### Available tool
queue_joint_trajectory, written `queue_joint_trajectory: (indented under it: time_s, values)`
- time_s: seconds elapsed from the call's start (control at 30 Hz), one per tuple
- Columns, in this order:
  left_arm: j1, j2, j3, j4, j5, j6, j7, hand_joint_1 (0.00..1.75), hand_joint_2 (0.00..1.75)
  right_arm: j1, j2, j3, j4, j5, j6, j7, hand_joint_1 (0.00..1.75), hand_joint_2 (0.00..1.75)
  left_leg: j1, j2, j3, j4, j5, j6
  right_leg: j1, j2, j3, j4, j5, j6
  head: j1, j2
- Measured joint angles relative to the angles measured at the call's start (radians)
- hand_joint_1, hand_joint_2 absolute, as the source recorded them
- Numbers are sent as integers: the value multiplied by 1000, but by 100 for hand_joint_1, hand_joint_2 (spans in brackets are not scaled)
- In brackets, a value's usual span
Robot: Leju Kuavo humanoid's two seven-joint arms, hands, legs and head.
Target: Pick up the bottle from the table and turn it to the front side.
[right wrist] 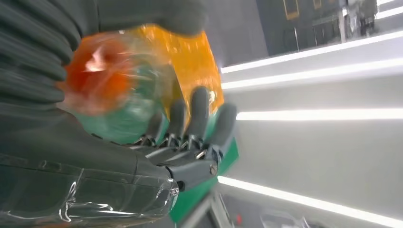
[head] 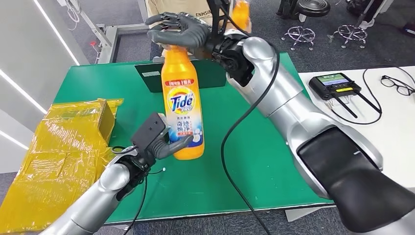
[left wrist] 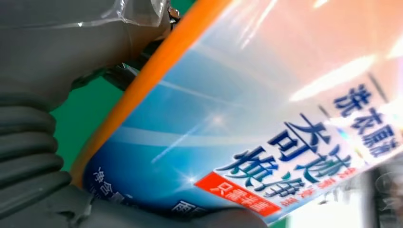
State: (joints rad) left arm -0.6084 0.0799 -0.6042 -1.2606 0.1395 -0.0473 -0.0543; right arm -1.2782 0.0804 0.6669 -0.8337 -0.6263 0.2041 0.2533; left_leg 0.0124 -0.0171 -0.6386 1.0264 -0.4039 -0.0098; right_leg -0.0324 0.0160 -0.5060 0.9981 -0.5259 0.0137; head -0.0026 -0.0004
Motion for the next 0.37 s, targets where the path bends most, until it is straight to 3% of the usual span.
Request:
queue_joint_trajectory:
  time_s: [0.13, 0.37]
  values:
    - [62, 101, 53, 4, -40, -20, -2, 175, 175, 7, -123, -42, -83, 70, 36, -31, 0, 0, 0, 0, 0, 0, 0, 0, 0, 0, 0, 0, 0, 0, 0, 0]
    - [128, 302, 272, 73, -59, -65, -33, 175, 175, 148, -395, -153, -287, 154, 57, -111, 0, 0, 1, -1, 0, 0, 0, 0, 1, -1, 0, -1, 0, 0, 1, 0]
